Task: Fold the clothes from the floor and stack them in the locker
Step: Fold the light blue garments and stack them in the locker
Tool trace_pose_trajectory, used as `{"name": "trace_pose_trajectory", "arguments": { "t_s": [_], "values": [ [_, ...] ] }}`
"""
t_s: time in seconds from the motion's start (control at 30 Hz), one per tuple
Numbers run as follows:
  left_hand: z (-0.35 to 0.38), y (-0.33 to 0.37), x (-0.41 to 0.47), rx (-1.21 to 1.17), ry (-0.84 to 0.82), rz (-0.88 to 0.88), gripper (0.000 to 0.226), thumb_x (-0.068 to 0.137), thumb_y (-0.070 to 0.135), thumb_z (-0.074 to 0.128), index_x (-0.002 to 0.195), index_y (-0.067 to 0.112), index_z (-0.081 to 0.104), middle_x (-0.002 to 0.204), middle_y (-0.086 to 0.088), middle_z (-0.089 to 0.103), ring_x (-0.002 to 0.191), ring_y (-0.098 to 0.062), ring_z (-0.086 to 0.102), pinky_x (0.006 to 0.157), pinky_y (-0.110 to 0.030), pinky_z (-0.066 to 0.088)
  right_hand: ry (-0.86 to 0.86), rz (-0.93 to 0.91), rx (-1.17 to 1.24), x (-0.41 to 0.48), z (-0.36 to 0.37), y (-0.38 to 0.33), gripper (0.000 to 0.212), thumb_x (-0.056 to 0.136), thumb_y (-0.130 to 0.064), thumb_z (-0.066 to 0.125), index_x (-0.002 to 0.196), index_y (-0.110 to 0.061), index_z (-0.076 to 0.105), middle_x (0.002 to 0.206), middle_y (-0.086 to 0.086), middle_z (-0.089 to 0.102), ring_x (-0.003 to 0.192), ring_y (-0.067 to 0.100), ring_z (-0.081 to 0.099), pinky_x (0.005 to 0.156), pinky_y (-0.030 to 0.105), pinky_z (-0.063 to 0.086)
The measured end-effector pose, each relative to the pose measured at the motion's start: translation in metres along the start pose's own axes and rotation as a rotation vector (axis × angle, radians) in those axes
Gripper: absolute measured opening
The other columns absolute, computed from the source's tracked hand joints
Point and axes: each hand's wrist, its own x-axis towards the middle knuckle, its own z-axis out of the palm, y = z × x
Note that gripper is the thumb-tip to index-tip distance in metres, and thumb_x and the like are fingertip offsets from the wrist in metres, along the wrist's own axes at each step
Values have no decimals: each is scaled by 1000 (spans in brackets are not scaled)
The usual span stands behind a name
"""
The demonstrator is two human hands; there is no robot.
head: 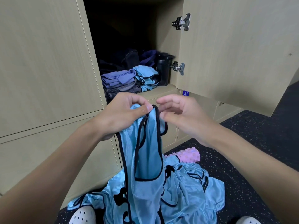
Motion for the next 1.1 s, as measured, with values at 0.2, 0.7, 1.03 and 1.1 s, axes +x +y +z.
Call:
{"name": "trace_pose_trajectory", "arguments": {
  "t_s": [0.2,0.7,1.03,1.1],
  "values": [
    [-11,4,-1,-61,23,65,15,97,17,62,83,16,67,74,11,61,70,-4,54,73,-18,43,-114,154,-60,-1,-4,5,17,88,-18,72,103,-15,66,88,4,73,73,7,68,68,18,54],
    [-13,-1,0,19,85,37,13,97,17,64,84,18,68,70,10,65,66,-2,56,65,-12,44,58,188,142,5,-3,2,11,89,-1,67,92,-11,72,91,14,73,79,17,68,84,34,60],
    [20,1,-4,188,2,61,29,73,43,84,92,24,75,89,9,75,88,-5,69,86,-30,54,44,96,88,5,-5,-3,38,83,3,70,112,-21,68,96,-2,71,88,8,64,90,24,52],
    [22,0,-2,207,84,70,10,78,28,82,79,22,74,76,5,73,69,-9,65,73,-32,53,74,75,67,4,-5,-4,35,84,2,71,110,-22,69,97,-1,71,83,6,62,80,18,51]
  ]
}}
